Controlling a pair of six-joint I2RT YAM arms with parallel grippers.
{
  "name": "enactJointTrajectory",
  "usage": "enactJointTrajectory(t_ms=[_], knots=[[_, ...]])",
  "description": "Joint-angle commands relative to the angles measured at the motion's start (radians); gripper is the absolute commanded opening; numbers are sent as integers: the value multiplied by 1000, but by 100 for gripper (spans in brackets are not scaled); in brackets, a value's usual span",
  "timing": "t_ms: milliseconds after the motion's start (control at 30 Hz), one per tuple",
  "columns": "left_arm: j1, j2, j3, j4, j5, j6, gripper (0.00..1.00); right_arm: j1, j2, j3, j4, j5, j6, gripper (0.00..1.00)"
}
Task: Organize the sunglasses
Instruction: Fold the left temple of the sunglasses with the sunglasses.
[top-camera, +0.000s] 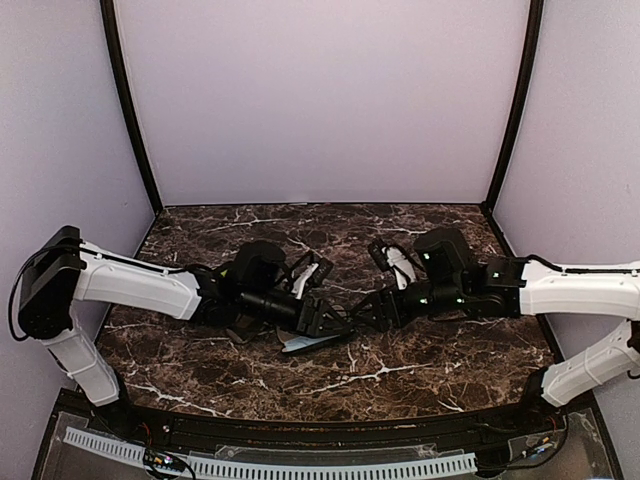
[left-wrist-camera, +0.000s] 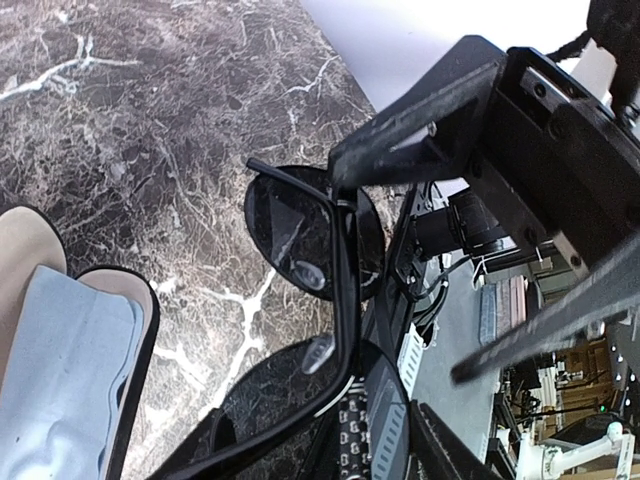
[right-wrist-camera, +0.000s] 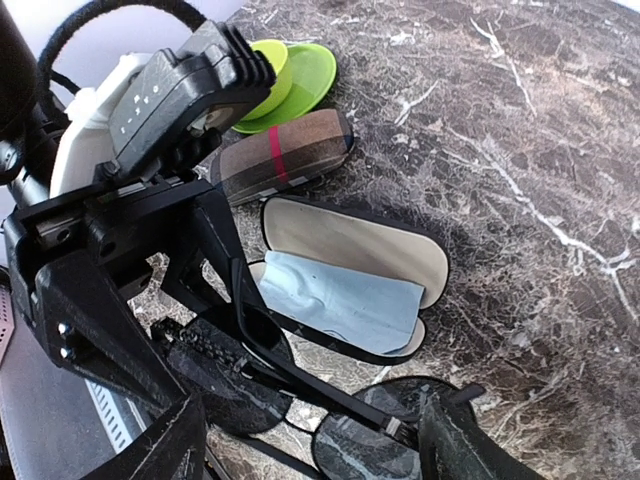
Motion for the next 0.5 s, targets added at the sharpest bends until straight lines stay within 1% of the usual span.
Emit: enactJointTrajectory(t_ms=[0,100,333,467], knots=[[19,-87,-26,-10,23,49,27,-30,-62,15,-41,5,-40,74],[35,-117,-53,-11,41,33,27,-58,-77,31,-87,-11,-79,76],[69,-172,-149,50,88,-42,27,-61,-82,65,-158,-30,-221,80],[89,-187,-182,92,136,-91,27,-53,-58,70,-149,-59,-289,81]])
